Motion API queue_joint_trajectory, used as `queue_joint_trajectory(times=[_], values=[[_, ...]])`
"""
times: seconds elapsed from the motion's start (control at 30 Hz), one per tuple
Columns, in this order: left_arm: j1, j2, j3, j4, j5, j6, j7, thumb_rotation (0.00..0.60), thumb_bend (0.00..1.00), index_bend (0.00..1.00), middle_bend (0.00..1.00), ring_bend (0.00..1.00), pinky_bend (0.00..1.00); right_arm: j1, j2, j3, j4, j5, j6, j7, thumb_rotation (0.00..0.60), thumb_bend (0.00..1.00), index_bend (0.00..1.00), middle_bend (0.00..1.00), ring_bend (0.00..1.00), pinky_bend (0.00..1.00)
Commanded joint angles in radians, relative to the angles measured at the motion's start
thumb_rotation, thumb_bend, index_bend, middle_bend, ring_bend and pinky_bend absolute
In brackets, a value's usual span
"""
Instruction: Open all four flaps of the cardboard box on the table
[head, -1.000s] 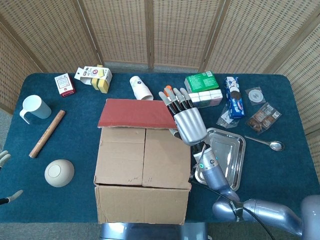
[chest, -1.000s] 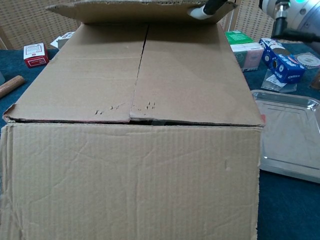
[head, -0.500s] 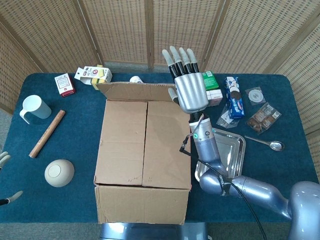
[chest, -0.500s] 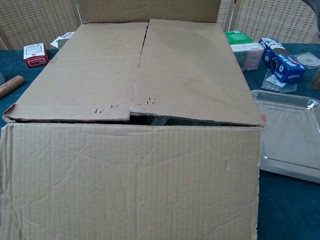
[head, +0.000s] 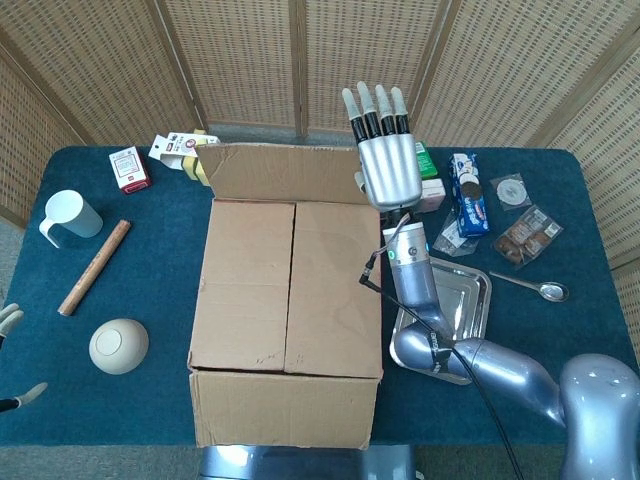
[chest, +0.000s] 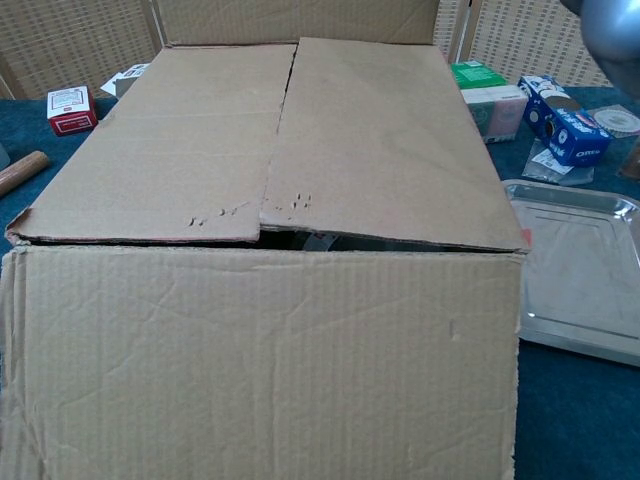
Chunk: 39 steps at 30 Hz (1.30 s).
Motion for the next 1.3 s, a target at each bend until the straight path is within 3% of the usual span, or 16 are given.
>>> queue_joint_trajectory(times=[0.03,0.33,0.6,0.87,1.17,1.3], values=[[-0.001,0.002,-0.002,-0.003,0.002,0.003,0.006,0.6,0.15,0.0,0.0,0.0,0.11,0.046,-0.042,-0.017,0.1,0.004,0.0,-0.016,0.6,0.0,0.0,0.0,0.0,0.0],[-0.003,0.004,-0.003,-0.015,0.002,-0.003,0.015,0.6,0.15,0.0,0.0,0.0,0.11,0.077,-0.074,-0.038,0.202,0.021,-0.029,-0.005,0.6,0.0,0.0,0.0,0.0,0.0],[-0.002,0.005,-0.006,-0.018,-0.002,-0.003,0.022,0.6,0.15,0.0,0.0,0.0,0.11,0.076,-0.062,-0.036,0.207,0.029,-0.018,0.016,0.6,0.0,0.0,0.0,0.0,0.0],[-0.019,0.018,-0.009,-0.025,0.008,-0.011,0.02,0.6,0.15,0.0,0.0,0.0,0.11,-0.045,0.1,-0.058,-0.008,0.026,-0.003,0.087,0.6,0.0,0.0,0.0,0.0,0.01],[-0.053,0.05,-0.029,-0.057,0.02,-0.014,0.036,0.6,0.15,0.0,0.0,0.0,0.12,-0.229,0.306,-0.14,-0.295,-0.029,0.033,0.21,0.6,0.0,0.0,0.0,0.0,0.03],[-0.085,0.074,-0.045,-0.087,0.025,-0.026,0.055,0.6,0.15,0.0,0.0,0.0,0.12,-0.292,0.372,-0.194,-0.344,-0.105,0.054,0.27,0.6,0.0,0.0,0.0,0.0,0.03]])
